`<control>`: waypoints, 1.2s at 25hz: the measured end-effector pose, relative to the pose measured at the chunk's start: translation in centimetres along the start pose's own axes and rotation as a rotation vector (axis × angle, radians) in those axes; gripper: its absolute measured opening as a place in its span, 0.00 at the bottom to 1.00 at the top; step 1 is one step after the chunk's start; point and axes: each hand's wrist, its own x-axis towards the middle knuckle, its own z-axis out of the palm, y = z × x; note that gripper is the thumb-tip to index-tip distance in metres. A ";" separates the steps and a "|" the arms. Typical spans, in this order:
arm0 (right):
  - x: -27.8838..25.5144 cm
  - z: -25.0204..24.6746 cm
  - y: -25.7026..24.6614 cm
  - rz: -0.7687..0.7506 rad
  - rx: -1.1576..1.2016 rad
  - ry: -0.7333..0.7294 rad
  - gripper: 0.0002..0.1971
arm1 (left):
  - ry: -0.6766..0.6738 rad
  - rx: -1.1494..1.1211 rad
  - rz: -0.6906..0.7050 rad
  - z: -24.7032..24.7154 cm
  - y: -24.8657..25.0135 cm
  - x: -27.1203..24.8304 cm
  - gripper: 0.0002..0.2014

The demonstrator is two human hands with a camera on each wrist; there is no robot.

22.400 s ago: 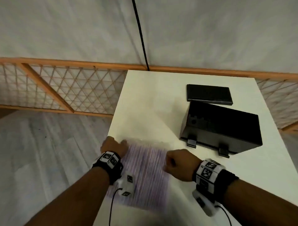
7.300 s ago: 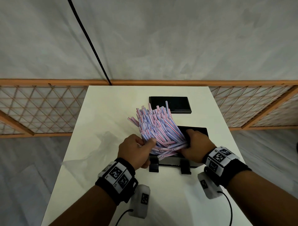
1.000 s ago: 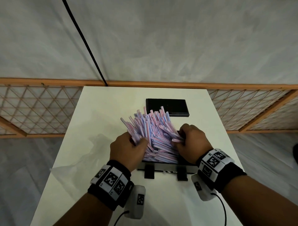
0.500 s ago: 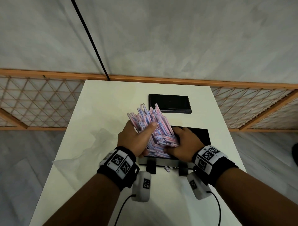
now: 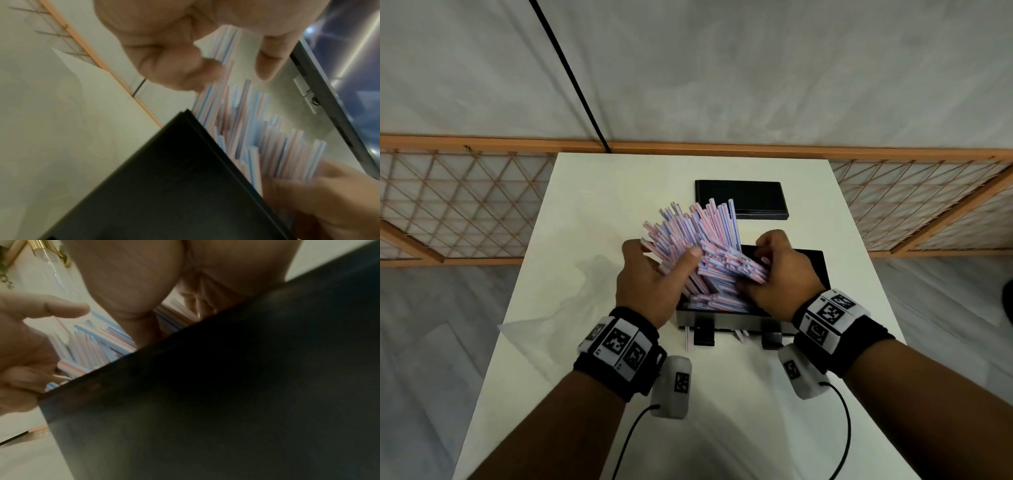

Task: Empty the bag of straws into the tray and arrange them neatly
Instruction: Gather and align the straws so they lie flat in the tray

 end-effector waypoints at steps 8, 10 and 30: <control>1.5 0.7 -1.0 0.087 -0.183 -0.226 0.27 | -0.287 -0.509 -0.016 1.9 1.4 3.7 0.26; 1.4 1.1 -1.3 0.031 -0.107 -0.248 0.28 | -0.317 -0.547 -0.010 2.3 1.6 3.9 0.17; -0.7 -1.6 1.6 0.029 -0.225 -0.039 0.26 | -0.215 -0.446 -0.151 -0.5 -1.2 0.0 0.31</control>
